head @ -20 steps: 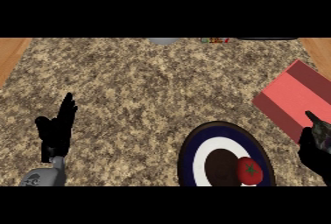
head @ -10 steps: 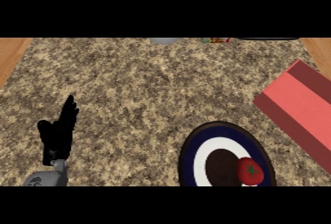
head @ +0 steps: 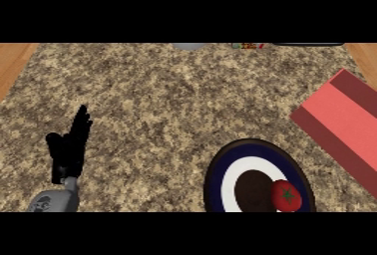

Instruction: Pick the eggplant from the plate and place it in the cardboard box

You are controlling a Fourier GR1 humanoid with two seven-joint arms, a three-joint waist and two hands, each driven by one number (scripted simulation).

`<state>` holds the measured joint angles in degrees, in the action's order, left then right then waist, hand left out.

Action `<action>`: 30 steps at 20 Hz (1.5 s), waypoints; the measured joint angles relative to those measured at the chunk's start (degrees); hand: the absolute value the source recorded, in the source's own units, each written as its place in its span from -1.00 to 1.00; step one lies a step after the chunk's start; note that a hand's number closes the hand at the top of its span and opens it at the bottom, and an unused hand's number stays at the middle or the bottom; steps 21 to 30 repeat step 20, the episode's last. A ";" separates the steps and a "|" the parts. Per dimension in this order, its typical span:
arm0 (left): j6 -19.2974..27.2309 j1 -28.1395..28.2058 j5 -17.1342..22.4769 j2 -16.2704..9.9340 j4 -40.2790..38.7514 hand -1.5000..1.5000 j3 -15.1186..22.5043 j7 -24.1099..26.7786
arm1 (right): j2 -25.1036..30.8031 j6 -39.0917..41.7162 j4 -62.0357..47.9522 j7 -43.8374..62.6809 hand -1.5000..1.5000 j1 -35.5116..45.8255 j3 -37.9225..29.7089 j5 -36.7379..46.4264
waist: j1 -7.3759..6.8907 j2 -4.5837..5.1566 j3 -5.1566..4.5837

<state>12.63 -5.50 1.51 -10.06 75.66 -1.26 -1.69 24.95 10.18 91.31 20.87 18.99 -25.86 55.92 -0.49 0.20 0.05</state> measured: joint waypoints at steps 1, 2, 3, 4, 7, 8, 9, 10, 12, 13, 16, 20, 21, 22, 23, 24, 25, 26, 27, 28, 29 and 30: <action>-0.09 -0.02 0.00 -0.12 0.59 0.00 0.01 -0.55 | -0.25 -1.67 -2.85 -0.76 -1.00 0.24 -0.42 -0.04 | -0.06 -0.01 -0.01; 0.02 0.64 -0.22 0.41 0.70 0.00 0.40 -0.19 | 0.28 -2.16 -5.56 -1.27 -1.00 1.03 -1.44 -0.78 | -0.10 -0.01 0.01; 0.02 0.97 -0.32 0.68 0.73 0.00 0.57 0.10 | 0.49 -2.73 -8.12 -1.92 -1.00 1.60 -2.42 -1.74 | -0.10 -0.02 0.00; 0.05 1.16 -0.48 0.91 0.30 0.00 0.63 0.68 | 0.63 -3.39 -10.66 -3.04 -1.00 2.11 -3.47 -3.02 | -0.09 -0.01 0.01; -0.31 0.35 -0.30 0.27 0.05 0.00 -0.09 -0.12 | 1.21 -5.13 -17.32 -7.79 -1.00 3.36 -5.95 -7.10 | -0.02 -0.01 0.02; -0.19 -0.17 -0.39 0.50 -0.64 0.00 -0.17 -0.10 | 1.10 -5.73 -18.38 -9.32 -1.00 3.35 -6.64 -8.49 | 0.10 -0.02 0.02; -0.11 -0.27 -0.50 0.41 0.07 0.00 -0.11 -0.85 | 0.73 -6.46 -19.38 -10.54 -1.00 3.74 -7.09 -9.70 | 0.10 -0.05 0.02; 0.01 0.33 -0.59 0.63 0.17 0.00 -0.08 -0.24 | 0.79 -6.99 -20.36 -12.89 -1.00 3.52 -8.22 -11.55 | 0.12 -0.07 0.02; -0.29 -0.05 -0.56 0.27 -0.40 0.00 -0.46 0.04 | 0.47 -8.37 -22.80 -17.29 -1.00 4.24 -9.78 -14.76 | 0.15 -0.05 0.03; -0.29 -0.41 -0.43 0.27 -0.71 0.00 -0.68 -0.17 | 0.31 -8.48 -23.59 -19.35 -1.00 4.53 -10.68 -16.71 | 0.21 -0.05 0.04; -0.55 -0.07 -0.35 0.17 -0.56 0.00 -0.84 0.07 | 0.82 -7.32 -25.08 -23.55 -1.00 5.90 -14.52 -23.42 | 0.37 -0.15 0.04; -0.25 0.14 -0.23 0.21 0.02 0.00 -1.27 -0.47 | 0.43 -5.04 -24.60 -25.73 -1.00 5.02 -19.70 -31.83 | 0.76 -0.31 0.00; -0.25 0.14 -0.23 0.21 0.02 0.00 -1.27 -0.47 | 0.43 -5.04 -24.60 -25.73 -1.00 5.02 -19.70 -31.83 | 0.76 -0.31 0.00; -0.25 0.14 -0.23 0.21 0.02 0.00 -1.27 -0.47 | 0.43 -5.04 -24.60 -25.73 -1.00 5.02 -19.70 -31.83 | 0.76 -0.31 0.00; -0.25 0.14 -0.23 0.21 0.02 0.00 -1.27 -0.47 | 0.43 -5.04 -24.60 -25.73 -1.00 5.02 -19.70 -31.83 | 0.76 -0.31 0.00; -0.25 0.14 -0.23 0.21 0.02 0.00 -1.27 -0.47 | 0.43 -5.04 -24.60 -25.73 -1.00 5.02 -19.70 -31.83 | 0.76 -0.31 0.00; -0.25 0.14 -0.23 0.21 0.02 0.00 -1.27 -0.47 | 0.43 -5.04 -24.60 -25.73 -1.00 5.02 -19.70 -31.83 | 0.76 -0.31 0.00; -0.25 0.14 -0.23 0.21 0.02 0.00 -1.27 -0.47 | 0.43 -5.04 -24.60 -25.73 -1.00 5.02 -19.70 -31.83 | 0.76 -0.31 0.00; -0.25 0.14 -0.23 0.21 0.02 0.00 -1.27 -0.47 | 0.43 -5.04 -24.60 -25.73 -1.00 5.02 -19.70 -31.83 | 0.76 -0.31 0.00; -0.25 0.14 -0.23 0.21 0.02 0.00 -1.27 -0.47 | 0.43 -5.04 -24.60 -25.73 -1.00 5.02 -19.70 -31.83 | 0.76 -0.31 0.00; -0.25 0.14 -0.23 0.21 0.02 0.00 -1.27 -0.47 | 0.43 -5.04 -24.60 -25.73 -1.00 5.02 -19.70 -31.83 | 0.76 -0.31 0.00; -0.25 0.14 -0.23 0.21 0.02 0.00 -1.27 -0.47 | 0.43 -5.04 -24.60 -25.73 -1.00 5.02 -19.70 -31.83 | 0.76 -0.31 0.00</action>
